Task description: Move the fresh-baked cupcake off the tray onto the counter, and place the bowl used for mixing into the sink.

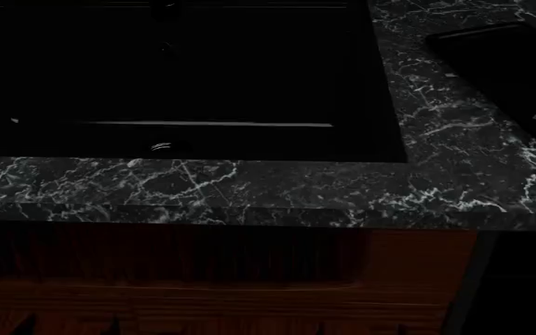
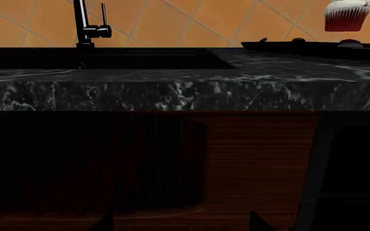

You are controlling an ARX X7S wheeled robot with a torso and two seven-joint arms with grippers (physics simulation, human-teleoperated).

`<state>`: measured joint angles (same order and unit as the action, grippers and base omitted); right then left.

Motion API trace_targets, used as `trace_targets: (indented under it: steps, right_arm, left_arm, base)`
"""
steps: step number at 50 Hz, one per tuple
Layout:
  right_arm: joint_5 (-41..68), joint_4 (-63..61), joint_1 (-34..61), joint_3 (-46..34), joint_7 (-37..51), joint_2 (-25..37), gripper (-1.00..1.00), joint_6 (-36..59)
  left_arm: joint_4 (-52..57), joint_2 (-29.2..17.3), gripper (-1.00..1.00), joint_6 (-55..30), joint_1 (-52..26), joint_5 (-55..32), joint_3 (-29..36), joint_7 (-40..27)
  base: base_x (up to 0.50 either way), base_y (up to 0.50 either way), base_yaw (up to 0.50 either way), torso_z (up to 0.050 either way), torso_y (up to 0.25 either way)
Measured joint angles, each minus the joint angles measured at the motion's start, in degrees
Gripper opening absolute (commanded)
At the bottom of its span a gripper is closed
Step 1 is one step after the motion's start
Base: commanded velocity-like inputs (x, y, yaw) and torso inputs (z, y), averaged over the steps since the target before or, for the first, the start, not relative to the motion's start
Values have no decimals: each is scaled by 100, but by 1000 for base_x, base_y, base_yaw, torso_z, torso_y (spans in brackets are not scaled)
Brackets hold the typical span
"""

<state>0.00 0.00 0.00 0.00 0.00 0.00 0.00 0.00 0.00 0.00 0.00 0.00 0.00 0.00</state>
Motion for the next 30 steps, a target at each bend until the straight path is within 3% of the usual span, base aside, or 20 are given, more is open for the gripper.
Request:
trace_targets:
  steps: [30]
  right_arm:
    - [82, -68, -46, -435, 466, 333, 100, -355]
  left_arm:
    - [88, -363, 100, 335, 93, -86, 463, -380]
  base:
    - [0, 0, 0, 0, 0]
